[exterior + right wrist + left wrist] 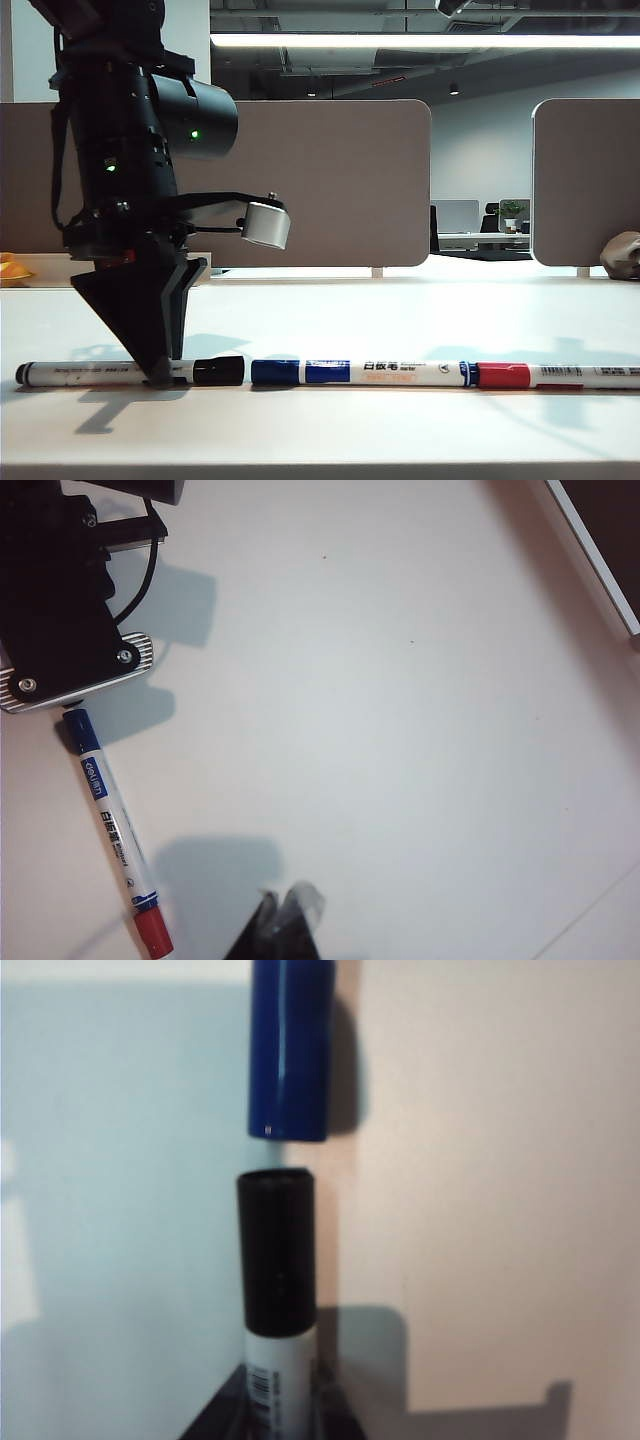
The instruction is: Pick up the markers one by one and line them up horizontally in a straight line on the table.
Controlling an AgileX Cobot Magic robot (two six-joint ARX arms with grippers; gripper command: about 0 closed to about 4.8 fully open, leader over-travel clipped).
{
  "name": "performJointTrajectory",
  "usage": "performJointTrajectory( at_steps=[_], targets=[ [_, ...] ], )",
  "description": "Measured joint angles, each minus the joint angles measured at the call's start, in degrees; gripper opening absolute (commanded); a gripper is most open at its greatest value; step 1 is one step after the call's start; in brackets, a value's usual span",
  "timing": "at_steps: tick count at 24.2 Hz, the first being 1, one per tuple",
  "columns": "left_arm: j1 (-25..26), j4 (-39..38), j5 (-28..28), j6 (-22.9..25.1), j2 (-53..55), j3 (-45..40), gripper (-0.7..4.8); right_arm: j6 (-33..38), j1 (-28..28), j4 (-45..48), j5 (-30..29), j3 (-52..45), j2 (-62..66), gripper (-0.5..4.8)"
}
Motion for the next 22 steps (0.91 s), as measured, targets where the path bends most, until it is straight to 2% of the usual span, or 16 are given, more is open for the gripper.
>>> performJointTrajectory(
  at_steps=[3, 5, 9, 10, 20, 21, 22],
  targets=[
    [0.0, 0.0, 2.2, 0.2, 0.0, 0.0, 0.89, 0.0, 0.0, 0.0, 0.0, 0.0, 0.0, -0.05],
    [0.0, 0.0, 2.4, 0.2, 0.0, 0.0, 1.37, 0.0, 0.0, 0.0, 0.0, 0.0, 0.0, 0.04],
    [0.0, 0.0, 2.4, 0.2, 0.0, 0.0, 1.64, 0.0, 0.0, 0.0, 0.0, 0.0, 0.0, 0.05],
    [0.0, 0.0, 2.4, 0.2, 0.0, 0.0, 1.98, 0.0, 0.0, 0.0, 0.0, 0.0, 0.0, 0.12],
    [0.0, -1.3, 0.5, 0.0, -5.0, 0.0, 1.97, 0.0, 0.0, 0.1, 0.0, 0.0, 0.0, 0.13],
    [0.0, -2.7, 0.4, -0.2, -6.0, 0.0, 1.90, 0.0, 0.0, 0.1, 0.0, 0.0, 0.0, 0.11],
    [0.0, -3.6, 0.3, -0.9, -6.6, 0.0, 1.49, 0.0, 0.0, 0.1, 0.0, 0.0, 0.0, -0.06]
  ],
)
